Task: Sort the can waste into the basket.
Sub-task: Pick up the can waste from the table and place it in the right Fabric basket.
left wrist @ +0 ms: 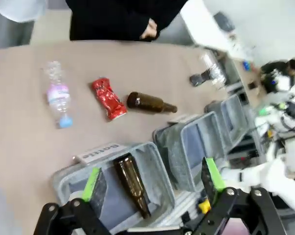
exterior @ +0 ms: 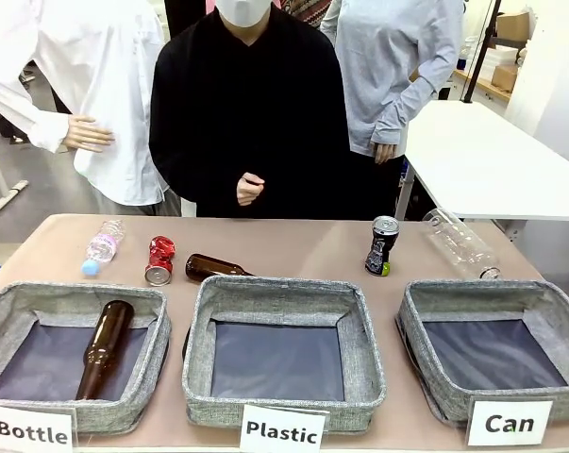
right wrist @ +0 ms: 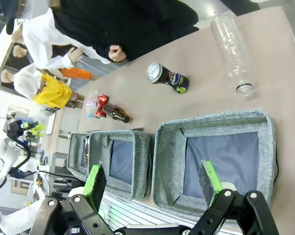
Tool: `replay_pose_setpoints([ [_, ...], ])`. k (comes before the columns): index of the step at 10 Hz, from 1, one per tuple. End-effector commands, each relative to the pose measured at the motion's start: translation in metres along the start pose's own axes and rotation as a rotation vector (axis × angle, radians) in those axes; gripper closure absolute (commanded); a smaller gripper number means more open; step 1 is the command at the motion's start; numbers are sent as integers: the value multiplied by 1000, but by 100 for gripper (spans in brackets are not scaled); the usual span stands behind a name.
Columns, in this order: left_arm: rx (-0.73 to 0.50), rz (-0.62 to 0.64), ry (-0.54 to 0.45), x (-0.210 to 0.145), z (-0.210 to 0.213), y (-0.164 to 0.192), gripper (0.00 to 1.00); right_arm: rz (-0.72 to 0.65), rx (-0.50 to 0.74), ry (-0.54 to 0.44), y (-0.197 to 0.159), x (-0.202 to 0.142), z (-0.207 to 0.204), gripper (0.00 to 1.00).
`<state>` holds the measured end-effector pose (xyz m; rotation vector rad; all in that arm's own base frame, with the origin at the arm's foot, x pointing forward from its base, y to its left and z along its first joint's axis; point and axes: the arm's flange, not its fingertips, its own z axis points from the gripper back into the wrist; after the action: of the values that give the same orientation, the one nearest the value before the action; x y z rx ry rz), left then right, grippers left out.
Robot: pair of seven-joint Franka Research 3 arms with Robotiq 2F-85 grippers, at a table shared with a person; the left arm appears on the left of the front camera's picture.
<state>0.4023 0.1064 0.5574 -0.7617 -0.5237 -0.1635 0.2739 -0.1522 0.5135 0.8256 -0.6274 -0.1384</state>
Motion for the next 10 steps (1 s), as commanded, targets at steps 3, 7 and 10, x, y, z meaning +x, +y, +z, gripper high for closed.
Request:
replay_pose_setpoints([
  [3, 246, -72, 148, 24, -134, -37, 0, 20, 29, -16, -1, 1, 1, 0],
  [7, 387, -188, 281, 6, -251, -40, 0, 20, 29, -16, -1, 1, 1, 0],
  [10, 493, -96, 396, 4, -316, -17, 0, 20, 29, -16, -1, 1, 1, 0],
])
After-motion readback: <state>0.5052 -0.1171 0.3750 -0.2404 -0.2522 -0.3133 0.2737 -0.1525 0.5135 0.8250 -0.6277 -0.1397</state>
